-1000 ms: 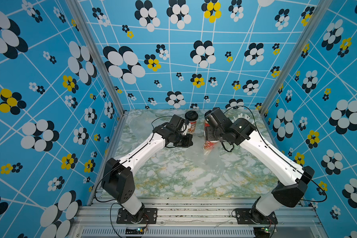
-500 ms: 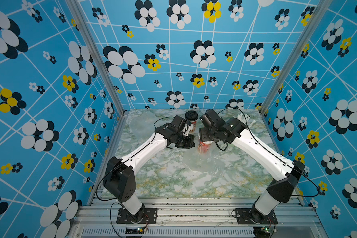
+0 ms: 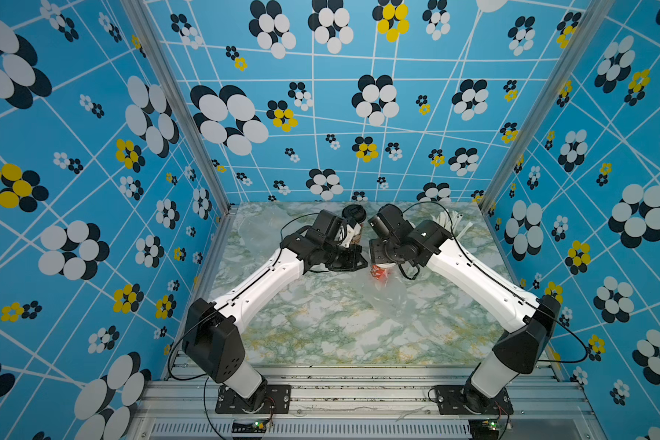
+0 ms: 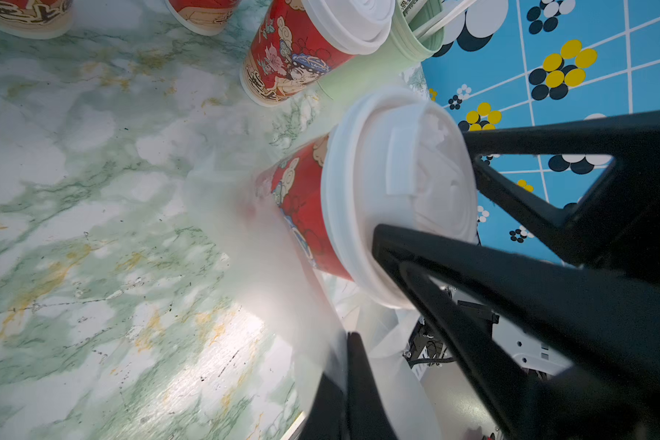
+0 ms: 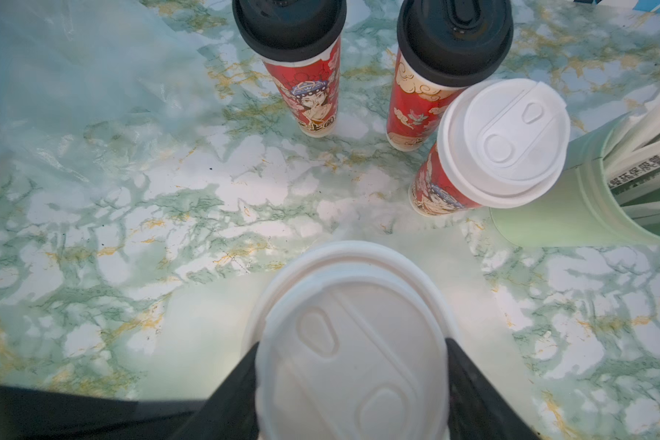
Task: Pack milk tea into plastic carrier bags
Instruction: Place the milk tea cup in the plastic carrier bag.
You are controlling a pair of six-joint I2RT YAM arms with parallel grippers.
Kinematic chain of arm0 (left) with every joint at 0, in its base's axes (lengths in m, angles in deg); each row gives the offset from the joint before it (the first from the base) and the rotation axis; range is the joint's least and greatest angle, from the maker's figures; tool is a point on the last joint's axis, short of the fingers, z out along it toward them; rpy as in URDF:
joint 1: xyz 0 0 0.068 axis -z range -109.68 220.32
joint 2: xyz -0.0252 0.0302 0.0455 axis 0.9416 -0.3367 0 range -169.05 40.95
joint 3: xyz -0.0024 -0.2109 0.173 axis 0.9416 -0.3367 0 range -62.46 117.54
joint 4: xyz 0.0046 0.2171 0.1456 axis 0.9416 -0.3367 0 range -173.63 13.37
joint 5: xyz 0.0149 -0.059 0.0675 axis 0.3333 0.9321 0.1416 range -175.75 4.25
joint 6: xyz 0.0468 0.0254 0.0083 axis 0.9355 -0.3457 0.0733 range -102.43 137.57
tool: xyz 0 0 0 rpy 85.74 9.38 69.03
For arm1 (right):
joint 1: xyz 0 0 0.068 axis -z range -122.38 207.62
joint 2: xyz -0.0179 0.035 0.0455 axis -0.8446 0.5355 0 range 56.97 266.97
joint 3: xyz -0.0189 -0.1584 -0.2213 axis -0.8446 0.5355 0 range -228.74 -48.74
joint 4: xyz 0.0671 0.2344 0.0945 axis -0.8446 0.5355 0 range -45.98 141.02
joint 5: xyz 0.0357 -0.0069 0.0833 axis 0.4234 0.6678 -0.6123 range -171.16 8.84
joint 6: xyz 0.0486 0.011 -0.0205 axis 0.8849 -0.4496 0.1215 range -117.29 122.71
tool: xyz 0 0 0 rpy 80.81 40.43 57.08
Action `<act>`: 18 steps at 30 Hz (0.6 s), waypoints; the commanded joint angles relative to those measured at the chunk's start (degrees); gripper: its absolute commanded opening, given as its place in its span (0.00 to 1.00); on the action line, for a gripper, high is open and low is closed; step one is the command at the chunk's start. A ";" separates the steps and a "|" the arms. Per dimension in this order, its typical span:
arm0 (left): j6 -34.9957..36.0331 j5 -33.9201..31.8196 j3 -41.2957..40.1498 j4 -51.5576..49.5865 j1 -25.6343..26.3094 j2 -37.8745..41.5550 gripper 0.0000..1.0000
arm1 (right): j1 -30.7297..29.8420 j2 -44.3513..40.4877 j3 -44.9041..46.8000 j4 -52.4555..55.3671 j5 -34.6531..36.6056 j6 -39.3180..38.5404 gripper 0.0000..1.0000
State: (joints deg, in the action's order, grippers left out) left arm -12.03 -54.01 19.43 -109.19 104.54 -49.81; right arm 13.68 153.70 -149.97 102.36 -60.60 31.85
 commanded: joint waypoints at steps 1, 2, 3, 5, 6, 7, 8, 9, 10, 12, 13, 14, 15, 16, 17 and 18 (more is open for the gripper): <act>-1.03 1.56 2.68 1.22 0.32 1.97 0.00 | 0.44 0.95 1.46 -1.61 -0.25 0.12 0.45; -1.09 1.59 2.82 1.34 0.32 2.12 0.00 | 0.44 1.05 1.70 -1.65 -0.25 0.18 0.45; -1.35 1.64 3.04 1.58 0.33 2.32 0.00 | 0.39 1.09 1.90 -1.60 -0.25 0.09 0.45; -1.58 1.81 3.69 1.77 0.32 2.52 0.00 | 0.44 1.10 2.33 -1.74 -0.25 0.12 0.45; -1.52 1.89 4.09 1.72 0.32 2.44 0.00 | 0.44 1.13 2.44 -1.60 -0.25 0.16 0.45; -1.66 1.91 4.47 1.66 0.30 2.47 0.00 | 0.44 1.17 2.53 -1.64 -0.29 0.20 0.45; -1.68 1.98 4.74 1.63 0.32 2.49 0.00 | 0.44 1.12 2.53 -1.59 -0.32 0.18 0.45; -1.88 1.94 4.86 1.78 0.33 2.66 0.00 | 0.44 1.11 2.53 -1.49 -0.19 0.14 0.45; -2.02 2.14 4.95 2.00 0.37 2.72 0.00 | 0.43 1.11 2.53 -1.44 -0.20 0.15 0.45; -2.88 3.14 4.89 3.26 0.32 3.21 0.00 | 0.44 1.00 2.61 -1.34 -0.04 0.15 0.45; -3.50 3.65 4.79 4.07 0.32 3.52 0.00 | 0.45 0.95 2.63 -1.27 0.09 0.19 0.45; -3.81 3.93 4.73 4.64 0.37 3.79 0.00 | 0.45 0.93 2.62 -1.21 0.23 0.12 0.45; -4.10 4.17 4.69 4.94 0.31 3.98 0.00 | 0.48 0.94 2.62 -1.13 0.19 0.13 0.45; -4.35 4.26 4.71 5.23 0.32 4.20 0.00 | 0.44 0.97 2.62 -1.13 0.27 0.17 0.45; -4.50 4.28 4.69 5.40 0.32 4.42 0.00 | 0.39 0.99 2.66 -1.02 0.27 0.15 0.45; -4.74 4.30 4.69 5.55 0.24 4.55 0.00 | 0.48 0.95 2.70 -0.98 0.27 0.13 0.45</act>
State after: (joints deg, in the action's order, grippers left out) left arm -15.53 -52.28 22.38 -106.78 104.50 -47.60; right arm 13.90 153.85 -147.72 100.66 -61.56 31.90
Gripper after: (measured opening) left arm 0.043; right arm 0.675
